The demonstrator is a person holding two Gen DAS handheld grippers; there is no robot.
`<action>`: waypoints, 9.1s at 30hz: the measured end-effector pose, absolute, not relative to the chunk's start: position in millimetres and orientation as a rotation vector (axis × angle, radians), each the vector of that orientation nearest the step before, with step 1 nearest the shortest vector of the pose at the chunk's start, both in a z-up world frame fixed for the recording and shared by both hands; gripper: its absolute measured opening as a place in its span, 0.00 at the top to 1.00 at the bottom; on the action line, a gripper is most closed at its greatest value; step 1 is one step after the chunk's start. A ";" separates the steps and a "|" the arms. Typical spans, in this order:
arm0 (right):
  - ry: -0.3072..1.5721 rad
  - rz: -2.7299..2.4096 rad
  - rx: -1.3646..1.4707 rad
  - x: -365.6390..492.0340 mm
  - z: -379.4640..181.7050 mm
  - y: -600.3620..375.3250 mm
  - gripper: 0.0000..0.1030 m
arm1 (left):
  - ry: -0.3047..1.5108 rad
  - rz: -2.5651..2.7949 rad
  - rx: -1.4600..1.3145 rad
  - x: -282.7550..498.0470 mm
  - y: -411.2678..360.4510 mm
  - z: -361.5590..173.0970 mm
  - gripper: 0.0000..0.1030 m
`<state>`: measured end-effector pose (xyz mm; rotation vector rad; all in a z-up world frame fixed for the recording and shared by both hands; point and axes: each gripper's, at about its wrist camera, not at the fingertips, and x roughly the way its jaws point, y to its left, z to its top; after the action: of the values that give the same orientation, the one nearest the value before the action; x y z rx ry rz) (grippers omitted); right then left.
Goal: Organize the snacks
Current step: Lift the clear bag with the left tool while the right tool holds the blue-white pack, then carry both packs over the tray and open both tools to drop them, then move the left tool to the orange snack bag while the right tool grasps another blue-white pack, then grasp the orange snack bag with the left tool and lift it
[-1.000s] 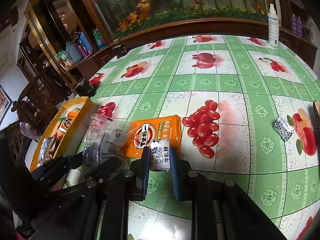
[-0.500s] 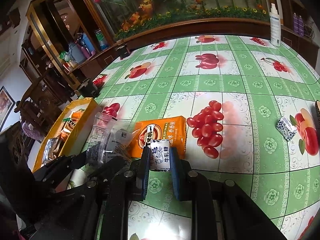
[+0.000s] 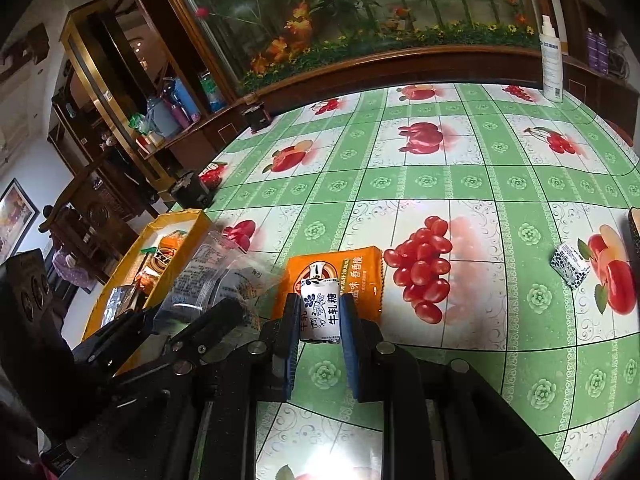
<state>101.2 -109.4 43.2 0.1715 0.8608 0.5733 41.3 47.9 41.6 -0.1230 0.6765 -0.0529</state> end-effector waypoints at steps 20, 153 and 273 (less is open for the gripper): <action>0.866 0.565 0.190 101.8 41.9 -111.0 0.79 | 0.722 -0.050 -0.141 47.8 50.3 36.7 0.62; 0.861 0.960 0.055 4.8 68.4 49.9 0.79 | 0.709 0.124 -0.432 -85.5 250.3 58.0 0.51; 0.900 0.308 0.254 157.7 26.5 -237.0 0.81 | 1.060 -0.318 -0.005 71.7 -3.5 27.4 0.13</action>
<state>157.7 -237.0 26.5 0.2545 0.8999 0.3083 71.7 -3.5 27.4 -0.0048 1.0595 -0.3176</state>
